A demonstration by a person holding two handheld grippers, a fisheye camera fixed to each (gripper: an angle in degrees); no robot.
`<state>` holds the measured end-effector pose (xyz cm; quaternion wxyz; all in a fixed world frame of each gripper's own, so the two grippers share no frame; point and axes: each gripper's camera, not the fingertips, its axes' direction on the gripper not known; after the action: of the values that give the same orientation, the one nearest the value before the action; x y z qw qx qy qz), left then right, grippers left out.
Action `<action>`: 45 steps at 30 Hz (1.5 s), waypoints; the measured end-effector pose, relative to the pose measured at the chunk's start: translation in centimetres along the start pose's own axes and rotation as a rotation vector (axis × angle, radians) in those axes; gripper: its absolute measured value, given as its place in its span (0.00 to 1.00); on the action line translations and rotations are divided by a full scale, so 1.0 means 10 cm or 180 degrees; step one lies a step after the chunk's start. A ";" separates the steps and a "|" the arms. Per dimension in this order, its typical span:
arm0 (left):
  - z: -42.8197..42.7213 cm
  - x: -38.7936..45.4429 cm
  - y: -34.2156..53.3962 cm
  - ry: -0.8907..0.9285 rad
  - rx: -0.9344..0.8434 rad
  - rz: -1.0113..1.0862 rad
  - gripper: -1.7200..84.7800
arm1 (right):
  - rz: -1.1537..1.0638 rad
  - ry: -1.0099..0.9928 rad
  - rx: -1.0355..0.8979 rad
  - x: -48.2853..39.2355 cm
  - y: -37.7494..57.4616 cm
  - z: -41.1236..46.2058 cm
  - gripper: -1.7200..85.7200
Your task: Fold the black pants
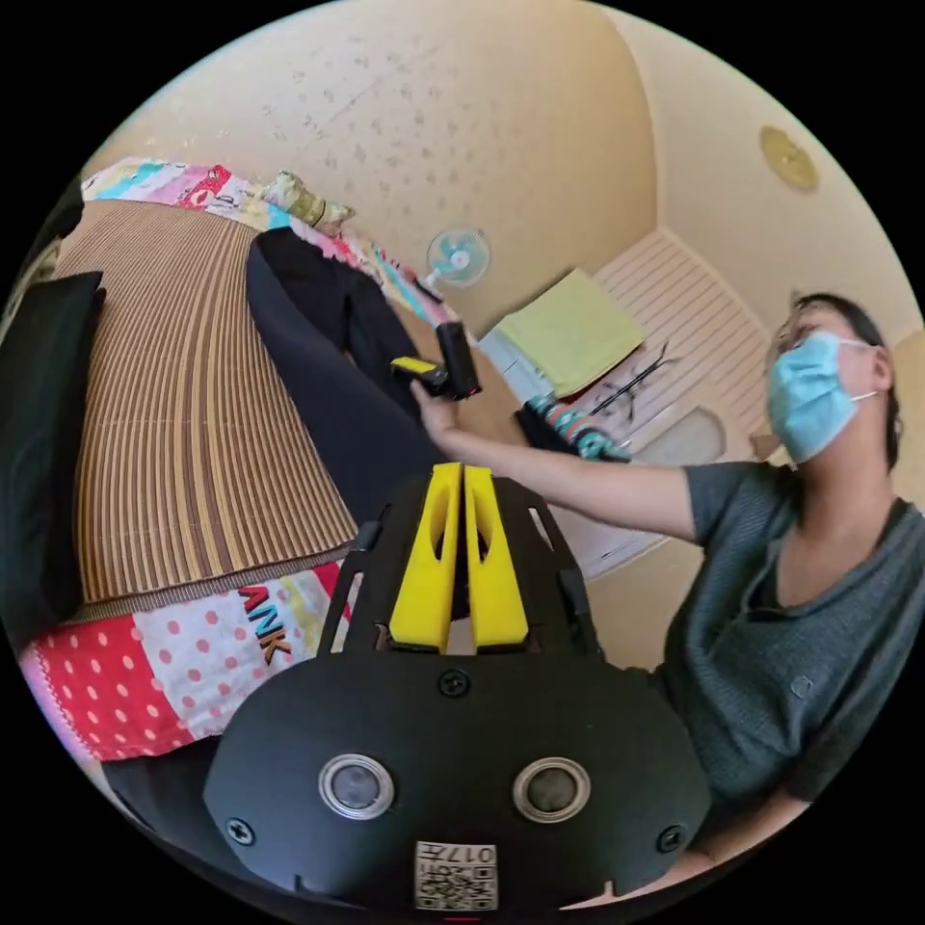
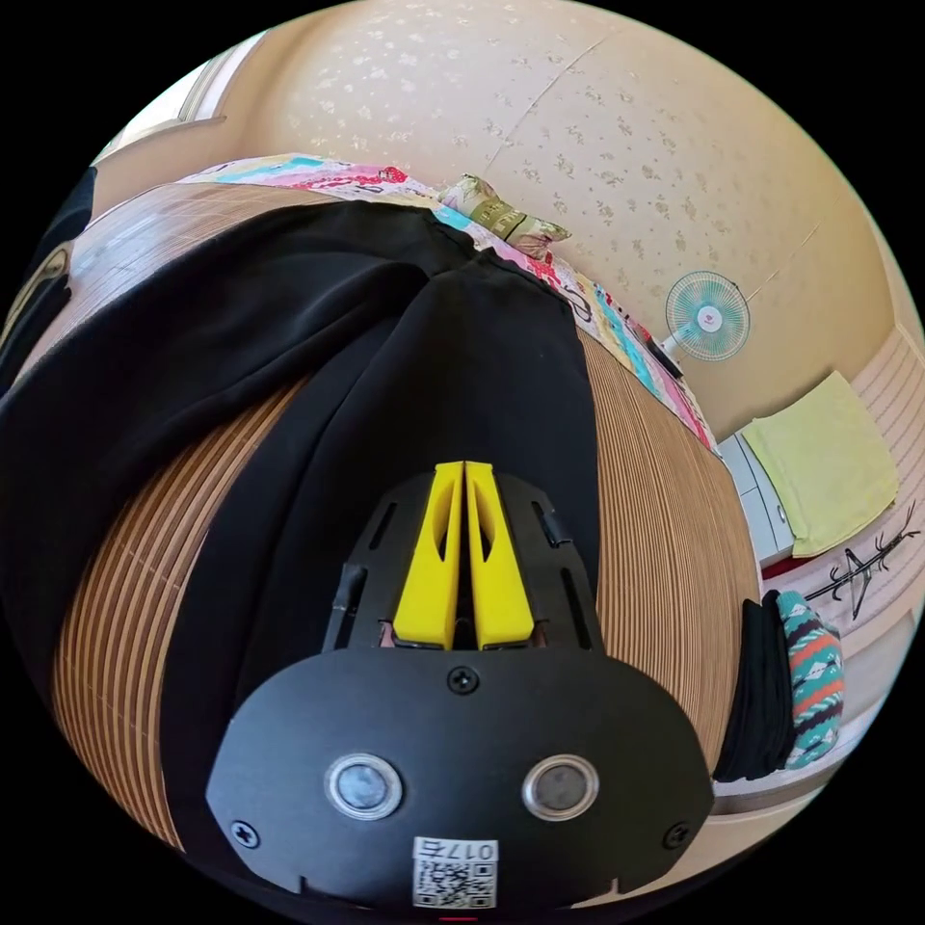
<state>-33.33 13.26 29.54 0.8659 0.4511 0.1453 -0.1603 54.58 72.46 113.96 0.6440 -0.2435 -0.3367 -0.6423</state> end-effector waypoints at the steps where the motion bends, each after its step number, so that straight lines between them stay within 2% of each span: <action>1: -0.22 -0.05 0.07 0.0158 0.0227 0.0016 0.01 | 0.0020 -0.0001 -0.0002 0.01 0.02 -0.01 0.02; 2: -0.64 -0.15 0.25 0.0267 0.0650 -0.0008 0.01 | 0.0029 -0.0011 0.0006 0.02 0.04 -0.03 0.02; 3: -0.96 -0.26 0.45 -0.0034 0.0850 -0.0218 0.01 | 0.0033 -0.0014 0.0008 0.02 0.05 -0.04 0.02; 4: -1.09 -0.29 0.53 -0.0298 0.0858 -0.0353 0.02 | 0.0037 -0.0019 0.0009 0.02 0.07 -0.06 0.02; 6: -1.33 -0.39 0.74 -0.1613 0.0457 -0.0957 0.04 | 0.0030 -0.0016 0.0013 0.02 0.09 -0.09 0.02; 7: -1.31 -0.41 0.75 -0.1795 0.0307 -0.1019 0.05 | 0.0014 -0.0004 0.0026 0.00 0.10 -0.11 0.02; 10: -0.88 -0.32 0.60 -0.1823 -0.0277 -0.0696 0.13 | -0.0053 0.0054 0.0000 -0.05 0.10 -0.14 0.02; 13: 0.02 -0.01 0.31 -0.1954 -0.0857 -0.0027 0.19 | -0.0110 0.0105 -0.0066 -0.09 0.07 -0.15 0.02; 15: 0.70 0.25 0.19 -0.1695 -0.1069 0.0569 0.22 | -0.0110 0.0133 -0.0107 -0.09 0.05 -0.16 0.02; 17: 1.11 0.23 0.13 -0.1677 -0.1293 0.0621 0.21 | -0.0105 0.0136 -0.0136 -0.07 0.02 -0.18 0.02; 20: 1.68 -0.14 0.17 -0.2163 -0.1831 0.0339 0.18 | -0.0063 0.0116 -0.0155 -0.01 -0.03 -0.22 0.02; 22: 1.66 -0.13 0.18 -0.2381 -0.1679 0.0381 0.15 | -0.0034 0.0104 -0.0172 0.04 -0.06 -0.24 0.02; 26: 1.32 -0.32 0.09 -0.2014 -0.1498 0.0153 0.08 | -0.0048 0.0145 -0.0176 0.08 -0.15 -0.32 0.02; 28: 0.83 -0.42 -0.03 -0.1126 -0.1004 -0.0021 0.07 | -0.0069 0.0183 -0.0176 0.08 -0.19 -0.36 0.02; 30: 0.02 -0.61 -0.10 0.0023 -0.0022 -0.0176 0.07 | -0.0077 0.0199 -0.0175 0.11 -0.24 -0.40 0.02; 32: -0.47 -0.76 -0.10 0.0241 0.0420 -0.0318 0.07 | -0.0070 0.0188 -0.0173 0.17 -0.30 -0.46 0.02; 34: -0.88 -0.82 -0.02 -0.0058 0.0700 -0.0448 0.07 | -0.0068 0.0189 -0.0170 0.21 -0.35 -0.51 0.02; 35: -1.08 -0.83 0.07 -0.0445 0.0793 -0.0548 0.08 | -0.0065 0.0191 -0.0167 0.24 -0.39 -0.55 0.02; 37: -1.26 -0.88 0.23 -0.1186 0.0712 -0.0830 0.08 | -0.0039 0.0197 -0.0164 0.30 -0.44 -0.60 0.02; 39: -1.28 -1.02 0.44 -0.2153 0.0348 -0.1450 0.08 | -0.0009 0.0186 -0.0173 0.38 -0.51 -0.64 0.02; 41: -1.24 -1.00 0.55 -0.2412 0.0289 -0.1531 0.08 | 0.0015 0.0185 -0.0169 0.47 -0.59 -0.70 0.02; 45: -0.88 -0.69 0.37 -0.2305 0.0362 -0.0888 0.12 | 0.0018 0.0193 -0.0160 0.60 -0.71 -0.79 0.02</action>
<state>-39.00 23.60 30.15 0.8046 0.3885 -0.1189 -0.4331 48.19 62.17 112.42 0.6495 -0.2410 -0.3001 -0.6558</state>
